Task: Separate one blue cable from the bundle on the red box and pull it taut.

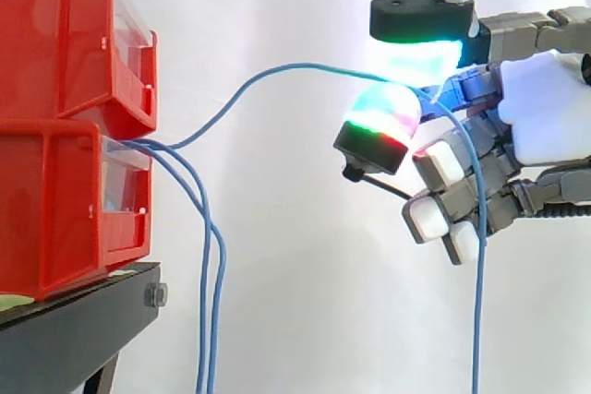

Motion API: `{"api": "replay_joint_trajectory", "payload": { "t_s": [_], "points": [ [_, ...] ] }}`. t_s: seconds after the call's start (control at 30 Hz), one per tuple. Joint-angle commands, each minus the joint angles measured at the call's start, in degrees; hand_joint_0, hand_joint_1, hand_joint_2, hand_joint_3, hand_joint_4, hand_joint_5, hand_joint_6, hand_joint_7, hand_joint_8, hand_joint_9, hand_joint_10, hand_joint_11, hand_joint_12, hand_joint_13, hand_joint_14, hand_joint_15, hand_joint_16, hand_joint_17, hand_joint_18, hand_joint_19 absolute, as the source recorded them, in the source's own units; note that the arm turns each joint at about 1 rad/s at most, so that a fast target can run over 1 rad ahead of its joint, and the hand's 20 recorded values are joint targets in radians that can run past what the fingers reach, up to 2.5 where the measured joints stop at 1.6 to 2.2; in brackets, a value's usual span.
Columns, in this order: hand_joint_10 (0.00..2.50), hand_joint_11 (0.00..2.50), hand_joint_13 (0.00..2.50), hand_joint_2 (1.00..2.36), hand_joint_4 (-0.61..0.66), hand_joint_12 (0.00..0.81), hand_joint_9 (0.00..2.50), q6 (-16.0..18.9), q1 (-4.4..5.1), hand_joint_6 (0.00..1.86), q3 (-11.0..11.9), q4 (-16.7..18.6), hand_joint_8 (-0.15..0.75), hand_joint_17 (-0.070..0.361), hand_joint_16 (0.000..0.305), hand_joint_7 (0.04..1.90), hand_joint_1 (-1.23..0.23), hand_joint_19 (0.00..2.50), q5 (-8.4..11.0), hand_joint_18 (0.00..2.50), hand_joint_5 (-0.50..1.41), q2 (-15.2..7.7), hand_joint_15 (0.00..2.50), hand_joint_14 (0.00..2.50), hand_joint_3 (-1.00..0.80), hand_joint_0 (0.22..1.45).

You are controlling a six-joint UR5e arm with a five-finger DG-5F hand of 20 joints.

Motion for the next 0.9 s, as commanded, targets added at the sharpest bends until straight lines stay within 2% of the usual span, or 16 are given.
{"api": "replay_joint_trajectory", "payload": {
  "t_s": [0.0,0.87],
  "points": [
    [0.02,0.57,1.03,1.06,0.11,0.429,1.17,0.0,-0.01,0.84,0.0,0.0,0.401,0.164,0.073,1.2,-0.69,0.63,0.0,0.88,-0.13,0.0,0.46,0.01,0.21,0.56],
    [0.02,0.58,1.02,1.02,0.11,0.427,1.18,0.0,0.08,0.83,0.1,0.0,0.4,0.164,0.073,1.19,-0.7,0.63,0.0,0.88,-0.13,0.0,0.45,0.01,0.22,0.57]
  ]
}}
